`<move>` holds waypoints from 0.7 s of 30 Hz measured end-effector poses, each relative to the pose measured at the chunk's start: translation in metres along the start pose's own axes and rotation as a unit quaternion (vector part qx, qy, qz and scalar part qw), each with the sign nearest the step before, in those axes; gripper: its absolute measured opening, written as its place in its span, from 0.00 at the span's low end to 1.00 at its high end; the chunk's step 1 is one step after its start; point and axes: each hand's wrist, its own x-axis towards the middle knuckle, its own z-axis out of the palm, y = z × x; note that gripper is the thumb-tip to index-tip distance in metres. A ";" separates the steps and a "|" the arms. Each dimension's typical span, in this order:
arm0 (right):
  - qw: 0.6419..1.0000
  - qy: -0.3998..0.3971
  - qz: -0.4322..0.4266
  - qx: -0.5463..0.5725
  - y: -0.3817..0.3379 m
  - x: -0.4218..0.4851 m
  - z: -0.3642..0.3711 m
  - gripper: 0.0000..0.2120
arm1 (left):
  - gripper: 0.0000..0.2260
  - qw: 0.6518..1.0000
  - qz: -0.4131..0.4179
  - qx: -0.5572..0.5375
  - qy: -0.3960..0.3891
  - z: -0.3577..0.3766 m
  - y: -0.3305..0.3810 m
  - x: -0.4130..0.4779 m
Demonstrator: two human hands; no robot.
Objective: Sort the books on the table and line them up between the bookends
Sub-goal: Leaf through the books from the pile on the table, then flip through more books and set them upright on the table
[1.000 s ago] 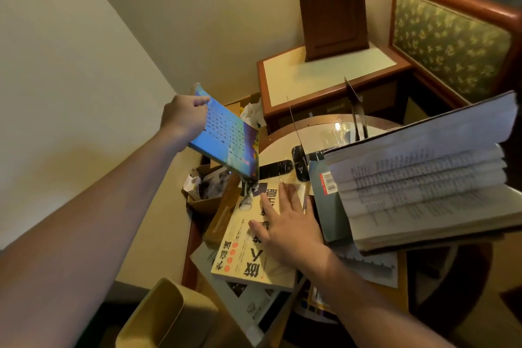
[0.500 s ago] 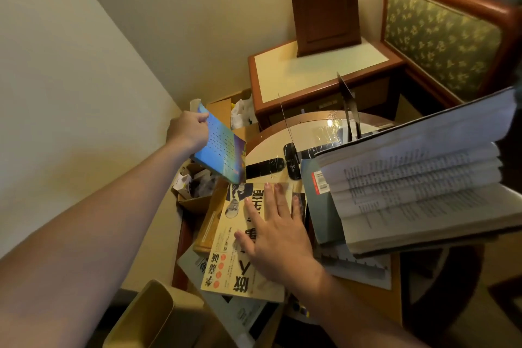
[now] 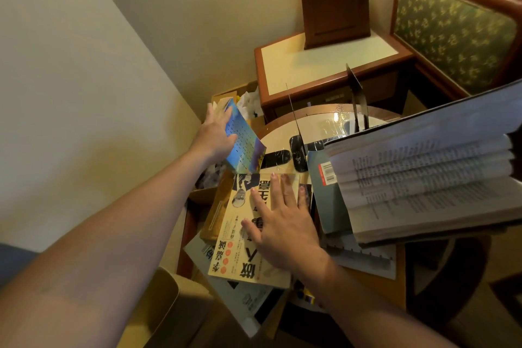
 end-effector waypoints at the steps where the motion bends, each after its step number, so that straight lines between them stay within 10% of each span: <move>1: 1.000 0.001 0.000 -0.001 0.000 0.000 0.000 0.35 | 0.34 1.000 0.007 0.003 -0.004 0.000 -0.001 -0.001; 21: 1.000 -0.006 0.004 -0.018 -0.001 -0.001 0.001 0.35 | 0.40 0.998 0.037 0.055 0.016 0.005 -0.006 -0.022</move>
